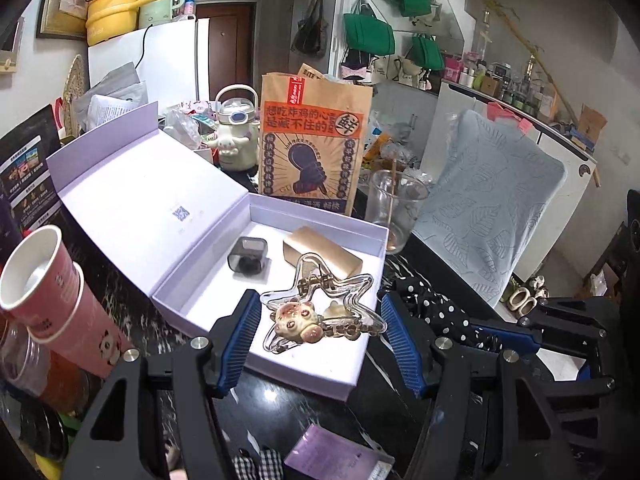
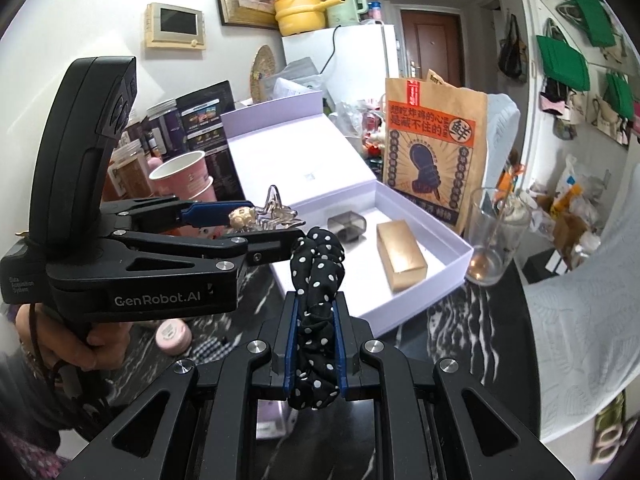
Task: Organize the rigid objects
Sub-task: 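Carry the star hair clip and polka-dot scrunchie toward the lavender box with both tools, then lower the hair clip and scrunchie into the lavender box and open both tools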
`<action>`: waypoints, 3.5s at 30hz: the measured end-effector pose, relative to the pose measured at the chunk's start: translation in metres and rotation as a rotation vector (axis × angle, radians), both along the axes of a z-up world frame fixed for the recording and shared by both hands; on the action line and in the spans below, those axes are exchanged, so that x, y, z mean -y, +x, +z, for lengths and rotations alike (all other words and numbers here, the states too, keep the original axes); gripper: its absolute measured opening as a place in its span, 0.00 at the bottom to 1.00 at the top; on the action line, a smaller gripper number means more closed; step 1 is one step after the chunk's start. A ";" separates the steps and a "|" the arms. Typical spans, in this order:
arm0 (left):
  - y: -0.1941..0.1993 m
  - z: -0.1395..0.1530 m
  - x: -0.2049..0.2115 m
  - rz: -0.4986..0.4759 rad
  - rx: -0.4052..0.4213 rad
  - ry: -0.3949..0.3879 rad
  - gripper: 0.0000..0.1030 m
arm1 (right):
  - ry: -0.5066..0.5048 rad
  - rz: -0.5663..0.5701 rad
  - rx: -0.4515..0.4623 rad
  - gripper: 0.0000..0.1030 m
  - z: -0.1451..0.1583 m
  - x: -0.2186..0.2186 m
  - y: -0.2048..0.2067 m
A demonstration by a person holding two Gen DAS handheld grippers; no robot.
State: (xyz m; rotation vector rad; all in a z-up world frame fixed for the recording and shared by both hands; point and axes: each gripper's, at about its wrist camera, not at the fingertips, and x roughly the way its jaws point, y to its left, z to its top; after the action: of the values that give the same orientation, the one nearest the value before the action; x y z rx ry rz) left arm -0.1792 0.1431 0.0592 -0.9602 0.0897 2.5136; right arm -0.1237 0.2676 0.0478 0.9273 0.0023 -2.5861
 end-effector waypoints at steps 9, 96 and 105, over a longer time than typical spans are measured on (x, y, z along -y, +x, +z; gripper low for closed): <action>-0.027 0.004 0.001 0.010 -0.017 -0.015 0.60 | 0.016 0.011 -0.025 0.15 0.009 0.001 -0.030; -0.148 -0.125 -0.011 0.114 0.257 -0.285 0.60 | 0.094 -0.073 0.226 0.24 -0.094 0.009 -0.155; -0.145 -0.127 -0.005 0.132 0.272 -0.293 0.60 | 0.099 -0.088 0.213 0.42 -0.087 0.005 -0.145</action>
State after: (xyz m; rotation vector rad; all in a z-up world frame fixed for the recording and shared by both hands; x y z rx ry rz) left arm -0.3238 0.1483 -0.0676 -1.4604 0.3260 2.5038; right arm -0.2683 0.2631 -0.0388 1.2617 0.0319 -2.5728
